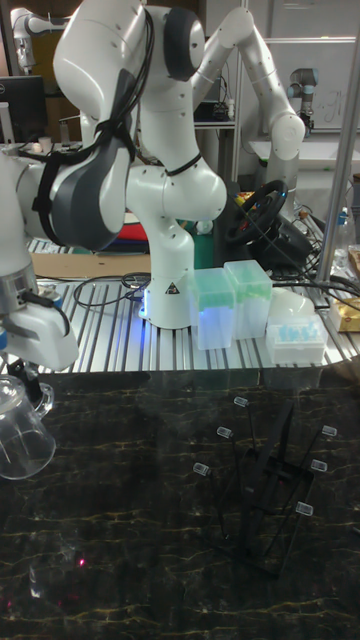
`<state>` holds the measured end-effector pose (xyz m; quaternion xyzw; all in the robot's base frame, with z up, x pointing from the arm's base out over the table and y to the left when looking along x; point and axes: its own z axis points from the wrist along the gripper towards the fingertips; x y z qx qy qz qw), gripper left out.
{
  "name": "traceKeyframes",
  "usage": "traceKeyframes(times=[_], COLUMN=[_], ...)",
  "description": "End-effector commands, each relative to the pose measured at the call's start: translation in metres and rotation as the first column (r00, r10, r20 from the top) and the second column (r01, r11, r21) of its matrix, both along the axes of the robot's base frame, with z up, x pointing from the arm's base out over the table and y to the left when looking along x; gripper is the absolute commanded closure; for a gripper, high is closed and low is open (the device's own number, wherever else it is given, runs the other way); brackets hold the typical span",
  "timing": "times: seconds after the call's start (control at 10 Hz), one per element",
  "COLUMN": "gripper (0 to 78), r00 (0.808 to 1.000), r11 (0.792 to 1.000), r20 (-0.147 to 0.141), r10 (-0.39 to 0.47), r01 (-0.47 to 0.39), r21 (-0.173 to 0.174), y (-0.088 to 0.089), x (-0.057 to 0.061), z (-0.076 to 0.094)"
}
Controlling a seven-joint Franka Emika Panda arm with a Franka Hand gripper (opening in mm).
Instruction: Put the cup on the cup rack
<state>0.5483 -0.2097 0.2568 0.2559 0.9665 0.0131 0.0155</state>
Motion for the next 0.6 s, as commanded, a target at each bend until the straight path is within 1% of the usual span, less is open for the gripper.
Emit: traceKeyframes(times=[0.1,0.2,0.3,0.4,0.5,0.6], gripper=[76.4,76.4,76.4,76.4,76.4,76.4], r00=[1.0,0.999,0.998,0.998,0.998,0.994], r11=[0.999,0.999,0.999,0.998,0.996,0.991], r20=[-0.009,-0.026,-0.048,-0.06,-0.047,-0.043], r10=[-0.019,-0.04,-0.039,-0.01,0.039,0.101], r01=[0.019,0.039,0.037,0.006,-0.042,-0.105], r21=[-0.03,-0.035,-0.038,-0.065,-0.082,-0.08], y=[-0.0006,-0.0006,-0.0006,-0.0006,-0.0006,-0.0006], x=[0.0008,0.0008,0.0008,0.0008,0.0008,0.0008], z=[0.0021,0.0021,0.0021,0.0021,0.0021,0.0021])
